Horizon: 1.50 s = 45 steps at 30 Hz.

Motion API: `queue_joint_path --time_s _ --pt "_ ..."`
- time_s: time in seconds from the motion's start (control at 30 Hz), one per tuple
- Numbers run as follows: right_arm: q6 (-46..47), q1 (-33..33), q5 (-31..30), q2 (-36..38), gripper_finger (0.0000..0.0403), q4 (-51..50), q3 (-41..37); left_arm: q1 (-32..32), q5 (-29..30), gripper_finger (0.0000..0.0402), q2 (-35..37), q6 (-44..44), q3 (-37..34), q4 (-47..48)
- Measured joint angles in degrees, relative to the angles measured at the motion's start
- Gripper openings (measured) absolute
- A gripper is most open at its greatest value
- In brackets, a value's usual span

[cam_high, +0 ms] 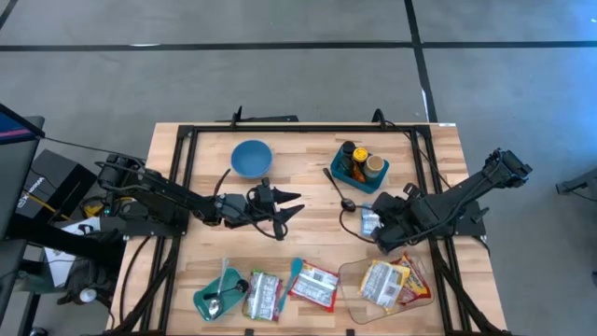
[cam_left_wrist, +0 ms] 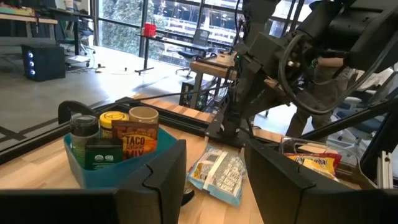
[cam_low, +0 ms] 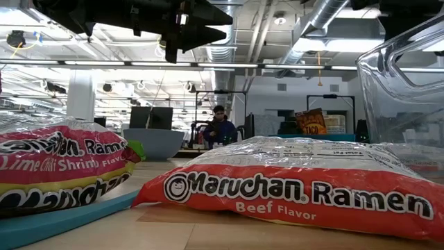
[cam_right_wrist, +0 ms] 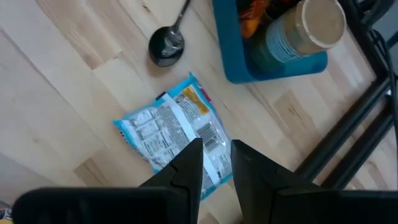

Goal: Pick & Place Food Item
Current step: Put the pink green noodle pack into the transparent bin

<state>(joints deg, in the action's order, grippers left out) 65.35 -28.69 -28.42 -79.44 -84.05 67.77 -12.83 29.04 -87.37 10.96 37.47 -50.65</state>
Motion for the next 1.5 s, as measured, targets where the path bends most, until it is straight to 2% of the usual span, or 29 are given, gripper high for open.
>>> queue_joint_path --time_s 0.37,0.5,0.63,0.73,0.9,1.03,1.3,1.5 --pt "0.2 0.0 -0.1 0.0 0.0077 0.5 0.0 0.0 -0.4 0.0159 0.0 0.0 0.0 2.9" --pt "0.3 0.0 -0.2 0.0 0.0077 0.7 0.0 0.0 -6.1 0.0159 0.0 0.0 0.0 7.5" --pt "0.1 -0.1 -0.2 0.0 0.0077 1.6 0.0 0.0 -17.4 0.0159 3.8 0.5 0.0 16.8" --pt "-1.0 -0.1 -0.4 0.0 0.0077 2.9 -0.3 -0.4 -22.8 0.0159 8.7 3.4 0.0 26.8" --pt "-2.8 0.0 -0.4 0.0 0.0077 5.4 -2.1 -3.0 -23.5 0.0159 15.8 6.0 0.0 40.9" --pt "-2.5 0.0 -0.4 0.0 0.0077 5.6 -2.5 -5.8 -23.5 0.0159 17.6 5.9 0.0 44.4" --pt "-3.3 0.7 -1.7 0.0 0.0077 8.0 -2.5 -5.7 -23.9 0.0159 11.2 5.8 0.4 43.7" --pt "-4.5 1.6 -1.8 0.0 0.0077 8.8 -2.5 -5.1 -33.6 0.0159 3.0 5.9 5.0 43.6"
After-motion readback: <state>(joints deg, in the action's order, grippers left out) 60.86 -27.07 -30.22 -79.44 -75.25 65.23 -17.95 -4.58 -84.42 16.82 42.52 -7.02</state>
